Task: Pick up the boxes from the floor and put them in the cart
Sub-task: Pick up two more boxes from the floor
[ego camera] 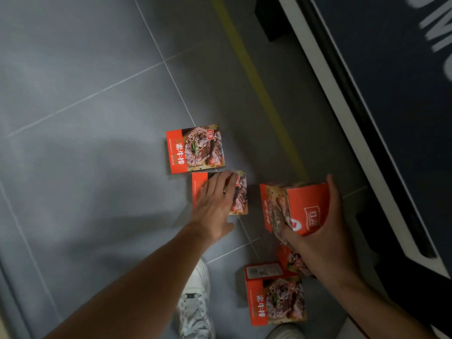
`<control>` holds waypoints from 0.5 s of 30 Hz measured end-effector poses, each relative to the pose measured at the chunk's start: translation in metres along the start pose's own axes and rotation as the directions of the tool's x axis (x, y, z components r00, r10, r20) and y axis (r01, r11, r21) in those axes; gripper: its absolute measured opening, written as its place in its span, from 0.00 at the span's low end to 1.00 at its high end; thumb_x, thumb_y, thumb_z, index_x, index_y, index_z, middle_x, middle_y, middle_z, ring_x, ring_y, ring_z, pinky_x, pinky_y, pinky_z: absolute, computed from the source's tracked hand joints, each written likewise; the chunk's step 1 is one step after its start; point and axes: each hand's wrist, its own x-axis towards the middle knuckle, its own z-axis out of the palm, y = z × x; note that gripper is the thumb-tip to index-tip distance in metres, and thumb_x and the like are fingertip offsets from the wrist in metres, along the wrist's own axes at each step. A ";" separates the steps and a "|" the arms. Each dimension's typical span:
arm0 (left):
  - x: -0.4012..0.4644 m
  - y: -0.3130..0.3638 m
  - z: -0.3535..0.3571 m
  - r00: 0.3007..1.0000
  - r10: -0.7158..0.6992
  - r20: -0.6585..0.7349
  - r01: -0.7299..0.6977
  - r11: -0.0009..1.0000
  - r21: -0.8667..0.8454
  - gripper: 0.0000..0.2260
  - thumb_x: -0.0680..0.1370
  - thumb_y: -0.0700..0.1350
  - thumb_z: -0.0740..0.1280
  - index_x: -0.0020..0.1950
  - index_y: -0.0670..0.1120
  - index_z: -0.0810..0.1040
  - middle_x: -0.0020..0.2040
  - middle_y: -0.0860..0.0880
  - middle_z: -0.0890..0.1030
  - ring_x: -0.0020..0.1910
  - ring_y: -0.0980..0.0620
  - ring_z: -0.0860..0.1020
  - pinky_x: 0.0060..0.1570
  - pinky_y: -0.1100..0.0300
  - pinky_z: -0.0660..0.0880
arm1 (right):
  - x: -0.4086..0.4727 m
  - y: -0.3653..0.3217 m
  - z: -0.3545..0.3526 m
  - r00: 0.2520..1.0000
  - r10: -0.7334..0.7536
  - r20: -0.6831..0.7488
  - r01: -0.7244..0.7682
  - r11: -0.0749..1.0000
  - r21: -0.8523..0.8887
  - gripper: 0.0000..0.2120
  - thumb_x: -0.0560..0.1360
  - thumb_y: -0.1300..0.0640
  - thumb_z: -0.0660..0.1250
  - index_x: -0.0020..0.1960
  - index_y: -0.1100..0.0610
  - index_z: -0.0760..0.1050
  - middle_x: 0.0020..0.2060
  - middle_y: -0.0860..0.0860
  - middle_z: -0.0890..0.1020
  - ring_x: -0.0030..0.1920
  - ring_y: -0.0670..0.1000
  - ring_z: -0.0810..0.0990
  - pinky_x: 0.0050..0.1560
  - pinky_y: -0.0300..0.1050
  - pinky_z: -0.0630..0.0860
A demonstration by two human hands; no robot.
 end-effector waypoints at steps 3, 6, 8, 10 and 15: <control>0.016 0.006 0.015 0.999 -0.037 0.000 0.037 0.984 0.173 0.57 0.67 0.56 0.78 0.81 0.42 0.42 0.80 0.41 0.49 0.79 0.40 0.48 0.79 0.48 0.47 | 0.002 0.011 0.000 1.000 -0.016 -0.008 0.016 1.000 -0.019 0.63 0.62 0.53 0.85 0.75 0.25 0.42 0.76 0.47 0.64 0.67 0.54 0.74 0.58 0.54 0.78; 0.027 0.003 0.027 0.999 -0.046 -0.028 0.053 0.951 0.305 0.57 0.68 0.55 0.77 0.80 0.41 0.39 0.79 0.39 0.53 0.79 0.39 0.51 0.78 0.45 0.46 | 0.003 0.020 0.001 1.000 -0.026 -0.005 0.025 0.999 -0.037 0.63 0.62 0.53 0.85 0.75 0.25 0.42 0.77 0.47 0.63 0.68 0.54 0.73 0.60 0.54 0.77; 0.029 0.001 0.030 0.998 -0.038 -0.059 0.055 0.948 0.314 0.56 0.66 0.55 0.77 0.80 0.41 0.44 0.77 0.39 0.59 0.77 0.39 0.56 0.77 0.45 0.49 | 0.001 0.023 0.002 0.999 -0.036 -0.007 0.036 0.998 -0.052 0.62 0.62 0.53 0.85 0.76 0.27 0.42 0.77 0.46 0.63 0.68 0.53 0.73 0.61 0.53 0.76; 0.025 -0.002 0.028 0.994 -0.027 -0.103 0.053 0.965 0.258 0.54 0.63 0.54 0.78 0.79 0.40 0.52 0.74 0.39 0.64 0.74 0.39 0.62 0.76 0.45 0.54 | -0.004 0.023 0.000 0.998 -0.057 -0.021 0.056 0.997 -0.061 0.62 0.62 0.53 0.85 0.77 0.28 0.44 0.77 0.46 0.64 0.68 0.53 0.74 0.62 0.52 0.76; -0.018 -0.003 -0.015 0.977 -0.113 -0.183 0.089 0.987 -0.133 0.54 0.57 0.51 0.82 0.77 0.39 0.59 0.71 0.40 0.68 0.70 0.39 0.68 0.71 0.45 0.65 | -0.030 -0.008 -0.019 0.998 -0.056 -0.010 0.056 0.996 -0.070 0.63 0.60 0.50 0.86 0.77 0.28 0.44 0.75 0.46 0.69 0.60 0.50 0.78 0.55 0.48 0.77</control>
